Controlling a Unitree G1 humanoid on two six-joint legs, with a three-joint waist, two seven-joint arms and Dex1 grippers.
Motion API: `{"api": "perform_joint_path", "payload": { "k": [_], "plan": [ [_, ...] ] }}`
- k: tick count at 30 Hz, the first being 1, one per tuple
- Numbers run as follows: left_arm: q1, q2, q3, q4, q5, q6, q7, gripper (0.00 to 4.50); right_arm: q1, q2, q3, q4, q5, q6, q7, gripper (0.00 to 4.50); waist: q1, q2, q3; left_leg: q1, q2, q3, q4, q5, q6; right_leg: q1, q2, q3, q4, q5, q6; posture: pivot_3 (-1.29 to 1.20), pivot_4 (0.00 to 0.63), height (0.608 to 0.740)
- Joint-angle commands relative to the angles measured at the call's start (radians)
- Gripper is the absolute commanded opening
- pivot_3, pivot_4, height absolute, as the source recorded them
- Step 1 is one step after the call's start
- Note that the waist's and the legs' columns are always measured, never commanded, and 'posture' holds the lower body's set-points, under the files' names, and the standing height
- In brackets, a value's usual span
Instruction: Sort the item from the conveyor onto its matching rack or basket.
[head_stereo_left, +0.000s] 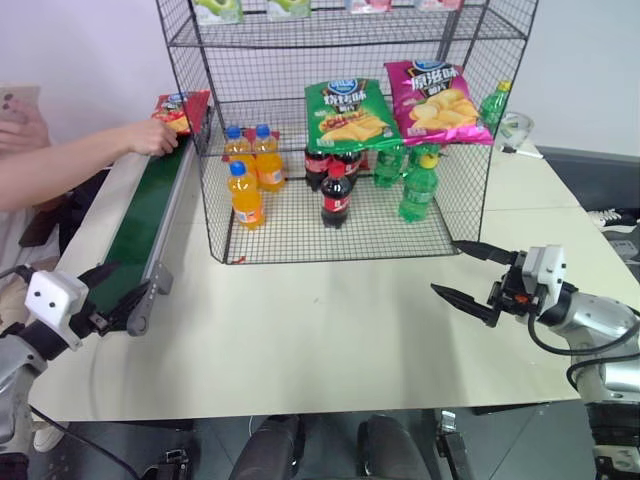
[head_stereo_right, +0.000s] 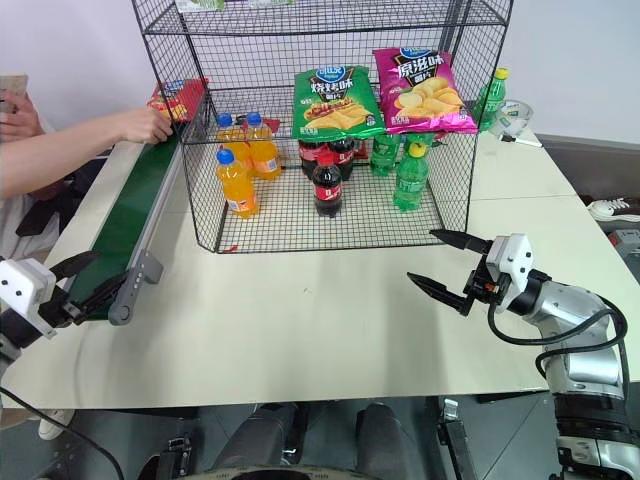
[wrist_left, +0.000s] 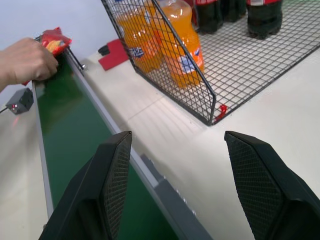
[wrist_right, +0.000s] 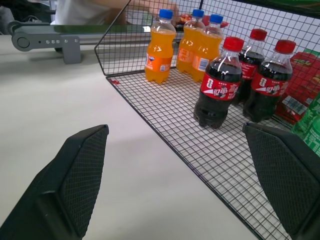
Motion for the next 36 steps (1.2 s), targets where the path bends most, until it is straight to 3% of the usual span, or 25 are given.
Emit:
{"api": "perform_joint_path", "payload": {
  "k": [1, 11, 19, 29, 36],
  "plan": [
    [0.010, 0.005, 0.036, -0.016, 0.012, -0.052, 0.019, 3.07, -0.013, 0.008, -0.006, -0.018, 0.011, -0.006, -0.004, 4.50, 0.000, 0.000, 0.000, 0.000, 0.000, 0.000, 0.000, 0.000, 0.000, 0.000, 0.000, 0.000, 0.000, 0.000, 0.000, 0.00, 0.150, 0.740],
    [0.061, -0.007, 0.057, -0.038, 0.009, -0.113, 0.046, 3.07, -0.031, 0.021, 0.011, -0.016, 0.009, 0.000, -0.006, 4.50, -0.001, 0.000, 0.000, 0.000, 0.000, 0.000, 0.000, 0.000, 0.000, 0.000, 0.000, 0.000, 0.000, 0.000, 0.000, 0.00, 0.150, 0.740],
    [0.125, -0.018, 0.095, -0.025, 0.124, -0.313, 0.129, 3.07, -0.040, 0.030, 0.024, -0.023, 0.018, 0.011, -0.005, 4.50, 0.001, 0.000, 0.000, -0.001, 0.000, 0.000, 0.000, 0.000, 0.000, 0.000, 0.000, 0.000, -0.001, 0.000, 0.000, 0.00, 0.150, 0.740],
    [0.260, -0.018, 0.178, 0.071, 0.521, -0.731, 0.389, 3.07, -0.013, 0.051, 0.100, -0.190, 0.108, 0.184, 0.012, 4.50, 0.001, 0.000, 0.000, -0.004, 0.000, 0.000, -0.001, 0.000, 0.000, -0.002, 0.000, 0.000, -0.001, 0.000, 0.000, 0.00, 0.150, 0.740],
    [0.384, -0.029, 0.266, 0.157, 0.945, -0.873, 0.744, 3.07, -0.014, 0.052, 0.200, -0.210, 0.035, 0.147, 0.075, 4.50, 0.002, -0.001, 0.000, -0.005, 0.000, 0.000, 0.000, -0.001, 0.001, -0.003, 0.000, 0.000, -0.003, 0.000, 0.000, 0.00, 0.150, 0.740]
  ]
}}
